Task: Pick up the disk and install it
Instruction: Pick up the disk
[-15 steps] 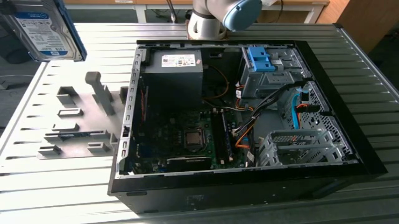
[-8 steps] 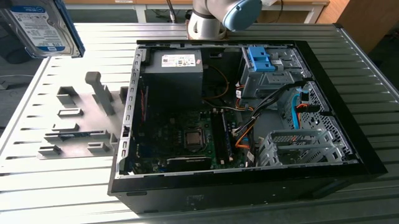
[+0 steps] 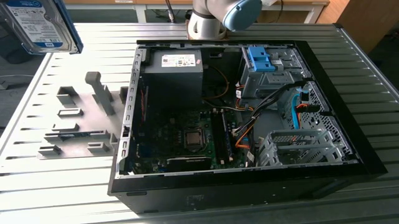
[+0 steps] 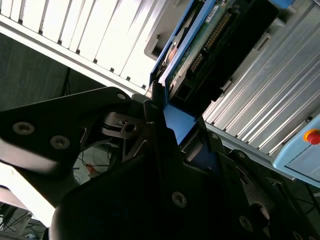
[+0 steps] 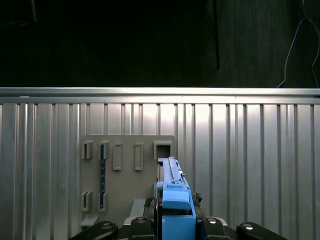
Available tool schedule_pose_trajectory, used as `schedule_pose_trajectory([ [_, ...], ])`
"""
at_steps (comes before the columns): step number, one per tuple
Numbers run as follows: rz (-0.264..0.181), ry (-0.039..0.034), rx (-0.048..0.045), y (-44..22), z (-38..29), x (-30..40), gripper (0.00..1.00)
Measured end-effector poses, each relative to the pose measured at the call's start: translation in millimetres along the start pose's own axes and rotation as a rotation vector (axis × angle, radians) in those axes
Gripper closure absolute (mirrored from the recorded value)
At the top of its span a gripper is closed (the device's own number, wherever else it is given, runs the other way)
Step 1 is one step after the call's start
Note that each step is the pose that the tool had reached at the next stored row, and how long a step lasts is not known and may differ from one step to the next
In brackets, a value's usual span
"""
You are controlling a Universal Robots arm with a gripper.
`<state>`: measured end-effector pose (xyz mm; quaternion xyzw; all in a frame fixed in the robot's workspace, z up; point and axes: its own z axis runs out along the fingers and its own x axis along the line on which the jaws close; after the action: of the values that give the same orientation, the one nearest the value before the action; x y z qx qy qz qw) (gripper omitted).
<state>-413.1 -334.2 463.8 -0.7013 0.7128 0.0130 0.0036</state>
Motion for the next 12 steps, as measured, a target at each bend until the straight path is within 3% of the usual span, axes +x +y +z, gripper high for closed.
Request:
schedule_pose_trajectory([
  [12,0.000,0.0000,-0.0001,0.2,-12.3,-0.3,0.63],
])
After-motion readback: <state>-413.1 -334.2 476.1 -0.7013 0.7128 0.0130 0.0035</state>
